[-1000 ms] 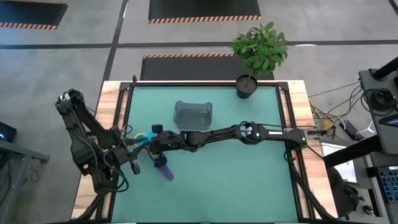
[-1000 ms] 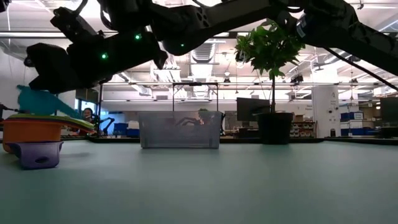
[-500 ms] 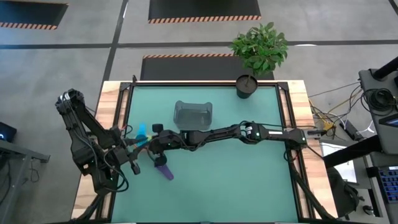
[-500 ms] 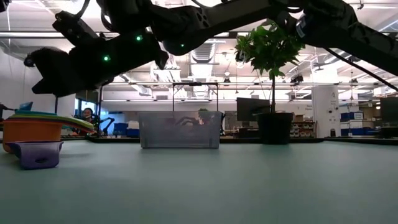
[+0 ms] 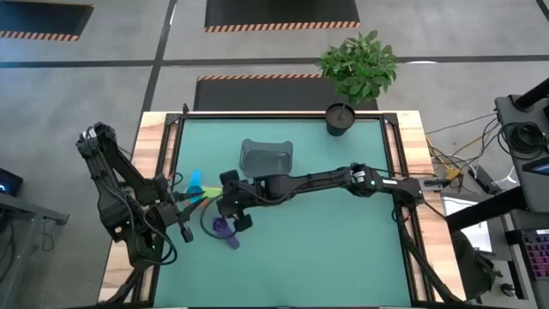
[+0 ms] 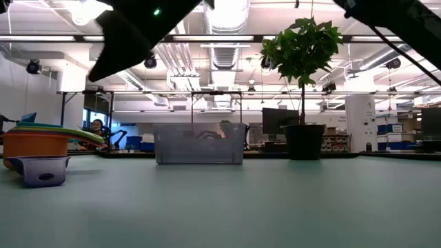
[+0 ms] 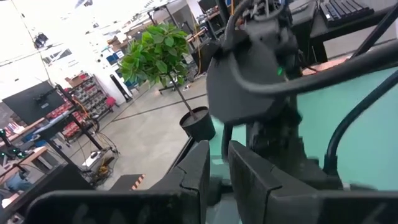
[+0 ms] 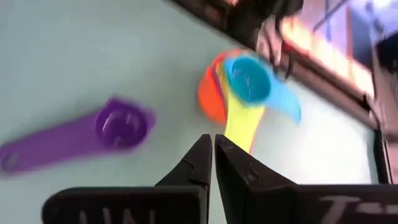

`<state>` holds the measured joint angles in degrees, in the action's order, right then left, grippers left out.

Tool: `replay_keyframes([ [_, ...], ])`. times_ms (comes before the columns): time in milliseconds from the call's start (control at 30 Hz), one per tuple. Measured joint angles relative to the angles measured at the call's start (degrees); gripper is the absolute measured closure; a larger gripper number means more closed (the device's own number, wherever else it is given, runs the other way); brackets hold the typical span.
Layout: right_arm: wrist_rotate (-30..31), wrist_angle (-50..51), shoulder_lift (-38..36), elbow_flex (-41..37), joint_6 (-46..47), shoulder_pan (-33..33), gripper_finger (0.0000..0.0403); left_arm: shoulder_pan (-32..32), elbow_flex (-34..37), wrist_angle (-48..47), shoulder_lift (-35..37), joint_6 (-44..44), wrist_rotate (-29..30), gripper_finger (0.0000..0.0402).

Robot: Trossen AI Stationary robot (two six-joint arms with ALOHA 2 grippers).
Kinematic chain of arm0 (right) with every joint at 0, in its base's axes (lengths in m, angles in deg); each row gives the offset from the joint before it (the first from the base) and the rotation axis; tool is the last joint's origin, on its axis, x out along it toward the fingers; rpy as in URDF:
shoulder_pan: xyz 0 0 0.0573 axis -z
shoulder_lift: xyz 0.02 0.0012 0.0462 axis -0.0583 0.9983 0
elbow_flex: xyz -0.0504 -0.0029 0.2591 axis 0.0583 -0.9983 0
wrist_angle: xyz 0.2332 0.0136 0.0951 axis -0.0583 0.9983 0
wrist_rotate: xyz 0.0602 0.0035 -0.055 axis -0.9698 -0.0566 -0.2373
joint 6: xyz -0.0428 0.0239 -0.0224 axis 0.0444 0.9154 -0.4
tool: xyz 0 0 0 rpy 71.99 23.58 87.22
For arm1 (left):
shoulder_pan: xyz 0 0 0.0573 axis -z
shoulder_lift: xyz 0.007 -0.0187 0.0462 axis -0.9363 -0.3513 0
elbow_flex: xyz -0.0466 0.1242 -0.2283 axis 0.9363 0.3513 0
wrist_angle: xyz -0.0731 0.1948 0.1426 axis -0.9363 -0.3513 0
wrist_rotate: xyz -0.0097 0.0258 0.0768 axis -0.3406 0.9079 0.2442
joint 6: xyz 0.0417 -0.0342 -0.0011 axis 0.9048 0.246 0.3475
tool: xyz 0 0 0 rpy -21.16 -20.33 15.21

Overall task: Nest measuring cups in basket
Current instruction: Stack the blue measuring cup into the yellow measuring cup

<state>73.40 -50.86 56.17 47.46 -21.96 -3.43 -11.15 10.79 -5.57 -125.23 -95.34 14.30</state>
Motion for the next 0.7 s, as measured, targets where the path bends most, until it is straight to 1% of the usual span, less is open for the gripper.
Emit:
replay_keyframes([
  [167,2.9,9.9,-1.87,-1.37,4.62,-1.81,0.0394,-0.07,0.0,0.08,0.0,-0.11,0.0,0.0359],
  [333,2.79,9.79,-2.55,-7.42,6.64,-4.01,0.0394,-0.43,0.0,0.12,-0.13,-0.94,0.0,0.0359],
  [433,2.79,5.99,-5.07,-13.77,7.25,-5.32,0.0394,-0.44,0.0,0.13,-0.36,-0.96,0.01,0.0359],
  [533,2.79,-1.35,-9.41,-22.54,7.71,-6.07,0.0394,-0.44,0.0,0.13,-1.02,-0.94,0.02,0.0359],
  [700,2.81,-18.42,-20.21,-40.47,7.52,-6.36,0.0394,-0.64,0.02,0.24,-2.68,-0.73,0.04,0.0359],
])
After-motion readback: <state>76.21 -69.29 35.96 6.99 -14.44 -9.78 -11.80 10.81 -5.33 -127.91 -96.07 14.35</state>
